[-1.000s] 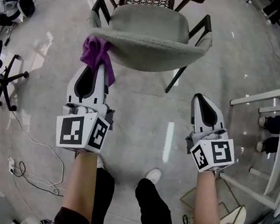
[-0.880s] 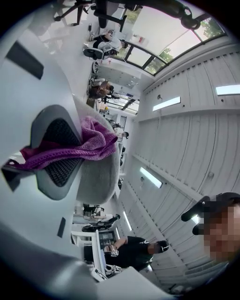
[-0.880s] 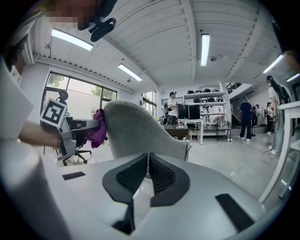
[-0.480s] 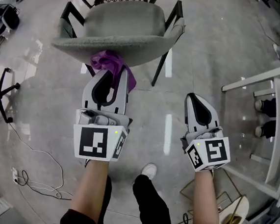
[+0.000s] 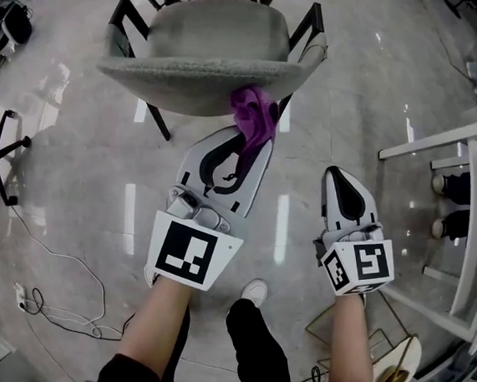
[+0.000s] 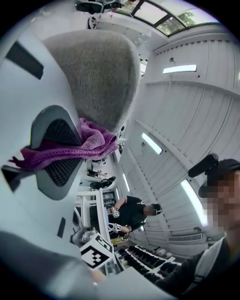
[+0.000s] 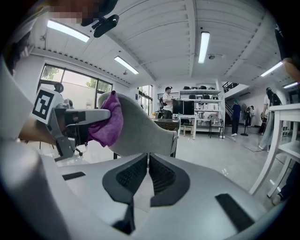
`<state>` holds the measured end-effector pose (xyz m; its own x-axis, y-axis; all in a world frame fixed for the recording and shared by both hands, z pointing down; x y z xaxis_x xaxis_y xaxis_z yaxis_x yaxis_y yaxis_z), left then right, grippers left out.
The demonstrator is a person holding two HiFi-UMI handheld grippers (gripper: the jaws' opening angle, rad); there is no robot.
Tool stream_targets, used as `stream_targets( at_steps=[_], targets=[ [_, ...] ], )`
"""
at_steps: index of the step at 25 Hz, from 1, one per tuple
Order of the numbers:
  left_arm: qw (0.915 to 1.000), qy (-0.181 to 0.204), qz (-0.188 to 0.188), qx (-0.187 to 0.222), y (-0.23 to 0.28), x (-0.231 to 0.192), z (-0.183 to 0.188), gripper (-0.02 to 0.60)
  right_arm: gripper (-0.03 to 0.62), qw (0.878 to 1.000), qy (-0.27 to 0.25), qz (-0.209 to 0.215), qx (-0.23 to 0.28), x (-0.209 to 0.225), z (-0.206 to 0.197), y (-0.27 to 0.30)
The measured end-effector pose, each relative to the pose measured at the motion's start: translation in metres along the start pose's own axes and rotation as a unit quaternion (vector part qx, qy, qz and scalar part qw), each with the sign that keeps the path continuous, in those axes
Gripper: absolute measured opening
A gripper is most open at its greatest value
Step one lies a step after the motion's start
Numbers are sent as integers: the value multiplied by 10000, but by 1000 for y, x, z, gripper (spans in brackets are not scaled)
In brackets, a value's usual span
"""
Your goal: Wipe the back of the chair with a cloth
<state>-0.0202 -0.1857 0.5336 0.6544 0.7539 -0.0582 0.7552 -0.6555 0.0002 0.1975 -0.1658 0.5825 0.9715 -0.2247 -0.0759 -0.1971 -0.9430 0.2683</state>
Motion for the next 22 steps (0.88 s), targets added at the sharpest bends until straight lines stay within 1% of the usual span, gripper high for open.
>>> stream_targets(
  at_steps=[2,3,5,7,8,9,11,12,13,14,15,19,22],
  targets=[
    [9999,-70,-10,-98,-31,-12,-9,78,28,9999,-19,121,26,-22,-1,9],
    [9998,-115,61,-141,-48,-21,-13,78,28,9998,-39,201,44,-35,-2,14],
    [9992,-66,373,-100,-84,-44,-18,78,28,9993,-54,351,73,-57,-3,24],
    [9961,181,843,201,-118,-71,-14,78,28,9987,-60,502,99,-78,-5,32],
    [9928,254,1133,306,-135,-85,-14,78,28,9982,-78,582,109,-88,-7,34],
    [9885,243,1456,334,-152,-100,-17,78,28,9977,-109,652,113,-98,-9,37],
    [9766,77,2119,356,-181,-128,-24,78,29,9972,-160,717,109,-112,-14,42],
    [9701,-14,2393,392,-191,-140,-28,78,28,9974,-149,701,110,-116,-15,45],
    [9652,-71,2580,415,-196,-150,-33,78,28,9977,-96,660,113,-118,-16,49],
    [9628,-80,2670,409,-197,-156,-37,78,28,9981,-18,607,116,-118,-17,52],
    [9628,-46,2676,385,-193,-158,-42,78,28,9984,49,555,122,-117,-19,56],
    [9699,215,2391,403,-161,-158,-58,78,28,9987,15,446,264,-108,-27,71],
    [9722,322,2266,497,-141,-150,-66,78,28,9984,83,390,394,-99,-32,78]
  ],
)
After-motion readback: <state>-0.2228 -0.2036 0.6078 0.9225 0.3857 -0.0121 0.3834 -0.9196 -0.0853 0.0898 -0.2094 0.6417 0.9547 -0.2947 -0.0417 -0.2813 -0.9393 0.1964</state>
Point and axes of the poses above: the fingertips, and each gripper's own axes: y forward along the fingers, x to its right, z out of its top, the point moved 8 cm from there along -y, backward along the fingers, and after that the axes turned 13 degrees about -z, right-handed, at the moved point
